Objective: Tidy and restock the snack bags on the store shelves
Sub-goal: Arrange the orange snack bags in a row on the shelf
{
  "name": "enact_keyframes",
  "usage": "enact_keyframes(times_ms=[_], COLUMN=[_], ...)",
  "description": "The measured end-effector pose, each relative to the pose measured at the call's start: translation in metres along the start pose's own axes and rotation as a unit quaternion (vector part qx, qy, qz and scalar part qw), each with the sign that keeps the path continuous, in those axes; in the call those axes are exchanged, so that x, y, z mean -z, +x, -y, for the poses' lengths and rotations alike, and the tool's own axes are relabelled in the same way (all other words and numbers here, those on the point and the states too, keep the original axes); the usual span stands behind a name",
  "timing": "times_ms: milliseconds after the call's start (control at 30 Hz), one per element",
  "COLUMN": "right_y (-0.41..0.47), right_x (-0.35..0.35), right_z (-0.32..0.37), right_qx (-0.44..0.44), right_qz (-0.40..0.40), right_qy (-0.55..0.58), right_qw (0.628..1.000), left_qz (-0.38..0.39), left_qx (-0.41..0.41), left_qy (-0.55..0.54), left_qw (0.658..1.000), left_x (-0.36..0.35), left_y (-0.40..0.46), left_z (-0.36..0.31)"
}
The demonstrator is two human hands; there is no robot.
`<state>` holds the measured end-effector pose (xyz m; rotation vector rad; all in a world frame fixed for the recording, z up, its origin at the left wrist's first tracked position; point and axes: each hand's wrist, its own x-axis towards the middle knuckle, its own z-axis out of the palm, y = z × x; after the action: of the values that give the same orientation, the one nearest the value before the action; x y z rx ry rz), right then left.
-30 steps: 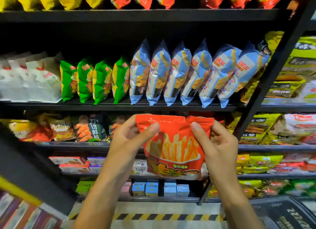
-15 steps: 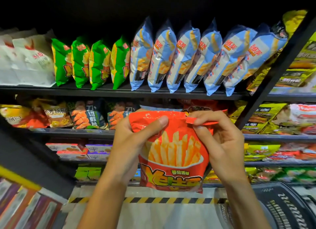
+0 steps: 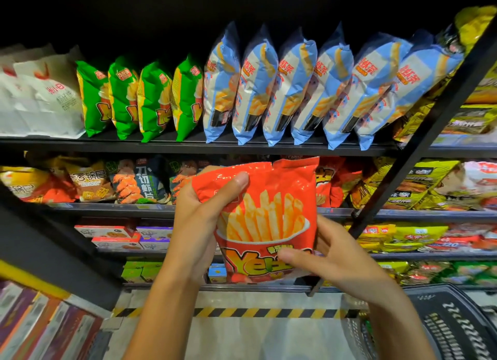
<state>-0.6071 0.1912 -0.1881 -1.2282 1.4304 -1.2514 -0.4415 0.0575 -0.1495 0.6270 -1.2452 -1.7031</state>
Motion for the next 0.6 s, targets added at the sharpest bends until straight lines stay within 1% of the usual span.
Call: enact_keyframes(times_ms=[67,100,133,200,267,300,367,433,533,567,600], right_y=[0.003,0.005,0.007,0.013,0.016,0.017,0.018,0.016,0.01,0.006,0.001], right_x=[-0.002,-0.003,-0.003,0.001,0.008,0.011,0.016,0.017,0.017,0.017,0.018], right_z=[-0.003,-0.003,-0.003,-0.006,-0.011,-0.013,-0.014,-0.015,-0.016,-0.016,-0.015], right_qx=[0.007,0.023,0.042,0.061,0.046,0.031,0.002,0.003,0.058,0.084,0.106], right_qz=[-0.066,-0.111,-0.156,-0.23,-0.262,-0.26,-0.233,-0.212,-0.23,-0.22,-0.193], right_qy=[0.017,0.033,0.049,0.087,0.103,0.098,0.101,0.119,0.079,0.061,0.043], right_qw=[0.998,0.993,0.986,0.967,0.959,0.96,0.967,0.97,0.968,0.97,0.974], left_qz=[0.014,0.036,0.068,0.16,0.232,0.244,0.224,0.191,0.141,0.125,0.109], left_qx=[0.005,0.004,0.005,0.031,0.075,0.084,0.079,0.074,0.056,0.047,0.046], left_qy=[0.002,0.022,0.058,0.128,0.152,0.15,0.16,0.157,0.133,0.138,0.144], left_qw=[1.0,0.999,0.996,0.978,0.958,0.954,0.958,0.966,0.98,0.981,0.983], left_x=[-0.001,0.0,0.002,0.008,0.011,0.012,0.013,0.014,0.012,0.01,0.009], left_y=[0.005,0.008,0.01,0.01,0.005,0.002,-0.002,-0.002,-0.002,-0.002,-0.002], left_z=[0.003,0.006,0.009,0.018,0.03,0.036,0.045,0.052,0.055,0.055,0.055])
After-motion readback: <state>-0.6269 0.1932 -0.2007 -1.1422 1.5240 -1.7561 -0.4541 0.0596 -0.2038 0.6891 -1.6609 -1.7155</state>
